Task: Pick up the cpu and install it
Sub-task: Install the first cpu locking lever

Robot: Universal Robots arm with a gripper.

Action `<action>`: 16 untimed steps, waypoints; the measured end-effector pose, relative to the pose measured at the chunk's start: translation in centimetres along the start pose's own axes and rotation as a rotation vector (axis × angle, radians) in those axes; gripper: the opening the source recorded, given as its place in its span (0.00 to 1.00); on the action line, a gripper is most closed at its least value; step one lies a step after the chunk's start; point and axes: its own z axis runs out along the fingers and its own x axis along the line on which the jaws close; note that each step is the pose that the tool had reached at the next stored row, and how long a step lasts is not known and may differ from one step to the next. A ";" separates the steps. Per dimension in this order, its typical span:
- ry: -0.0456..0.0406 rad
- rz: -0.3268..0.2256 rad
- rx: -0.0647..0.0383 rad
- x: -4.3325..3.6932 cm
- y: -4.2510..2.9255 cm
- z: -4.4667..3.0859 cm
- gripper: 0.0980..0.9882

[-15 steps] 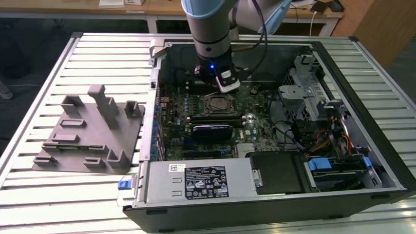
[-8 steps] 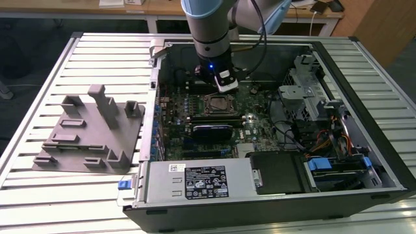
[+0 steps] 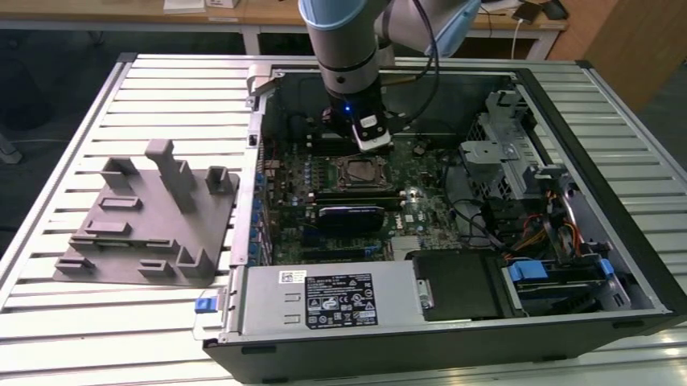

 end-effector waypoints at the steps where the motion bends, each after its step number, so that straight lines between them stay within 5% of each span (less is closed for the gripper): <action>1: -0.0008 0.003 0.000 0.03 0.05 0.05 0.01; 16: -0.0192 0.021 0.006 0.66 -0.23 0.69 0.01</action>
